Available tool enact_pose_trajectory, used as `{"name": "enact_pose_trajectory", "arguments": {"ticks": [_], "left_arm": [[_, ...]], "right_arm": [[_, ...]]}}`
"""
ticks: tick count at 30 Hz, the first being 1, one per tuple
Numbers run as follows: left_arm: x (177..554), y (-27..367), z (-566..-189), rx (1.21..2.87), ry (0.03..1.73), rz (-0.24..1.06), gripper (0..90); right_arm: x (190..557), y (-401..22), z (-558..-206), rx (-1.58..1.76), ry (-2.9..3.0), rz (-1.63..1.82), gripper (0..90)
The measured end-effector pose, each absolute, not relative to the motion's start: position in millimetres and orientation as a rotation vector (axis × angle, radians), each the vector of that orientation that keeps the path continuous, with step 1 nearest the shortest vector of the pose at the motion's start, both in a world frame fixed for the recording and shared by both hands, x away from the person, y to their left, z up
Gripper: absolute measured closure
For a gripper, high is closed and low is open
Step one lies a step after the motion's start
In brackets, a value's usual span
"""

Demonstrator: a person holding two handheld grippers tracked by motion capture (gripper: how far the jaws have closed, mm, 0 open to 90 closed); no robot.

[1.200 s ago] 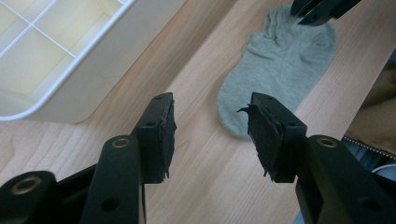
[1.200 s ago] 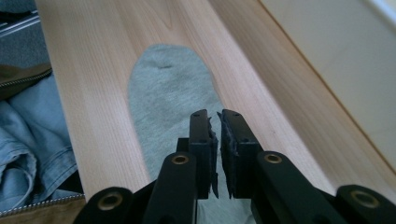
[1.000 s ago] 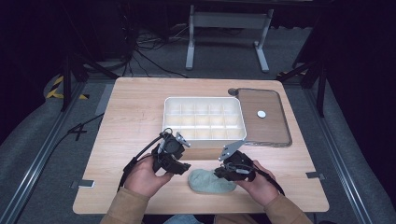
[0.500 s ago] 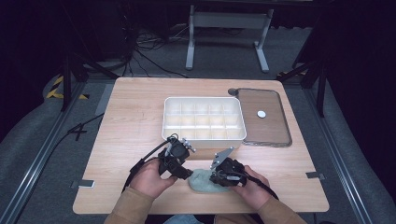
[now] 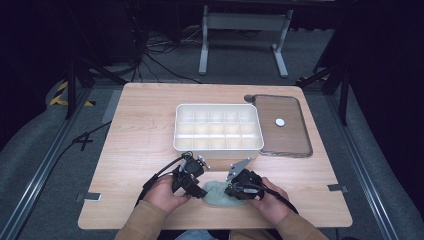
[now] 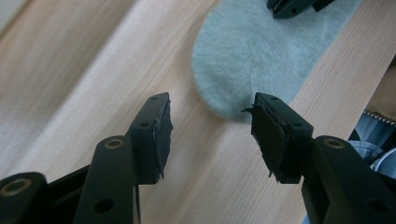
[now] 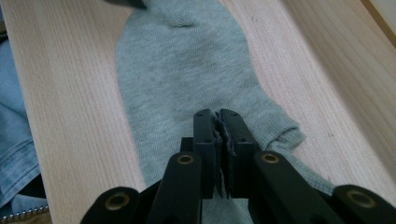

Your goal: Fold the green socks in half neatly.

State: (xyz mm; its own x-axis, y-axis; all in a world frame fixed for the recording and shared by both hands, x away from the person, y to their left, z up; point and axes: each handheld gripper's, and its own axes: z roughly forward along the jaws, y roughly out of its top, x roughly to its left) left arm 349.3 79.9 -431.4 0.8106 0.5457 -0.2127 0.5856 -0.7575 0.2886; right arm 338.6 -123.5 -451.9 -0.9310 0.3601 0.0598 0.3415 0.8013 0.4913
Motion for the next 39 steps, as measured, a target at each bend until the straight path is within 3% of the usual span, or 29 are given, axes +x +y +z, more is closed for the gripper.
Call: {"name": "enact_pose_trajectory", "arguments": {"ticks": [14,17,21,24,39], "left_arm": [[343,61,-442,2.718,0.835,-0.188,51.0],[343,59,-442,2.703,0.824,-0.219,56.6],[342,57,-442,2.708,0.804,-0.229,72.3],[341,56,-440,2.699,0.791,-0.223,79.0],[341,60,-430,2.693,0.774,-0.218,81.2]], "right_arm": [[338,-124,-453,0.574,2.937,0.803,85.8],[337,-124,-453,0.575,2.933,0.802,85.8],[337,-123,-453,0.575,2.928,0.801,85.8],[337,-124,-453,0.592,2.927,0.807,85.9],[336,-138,-434,0.686,2.886,0.950,89.8]]}}
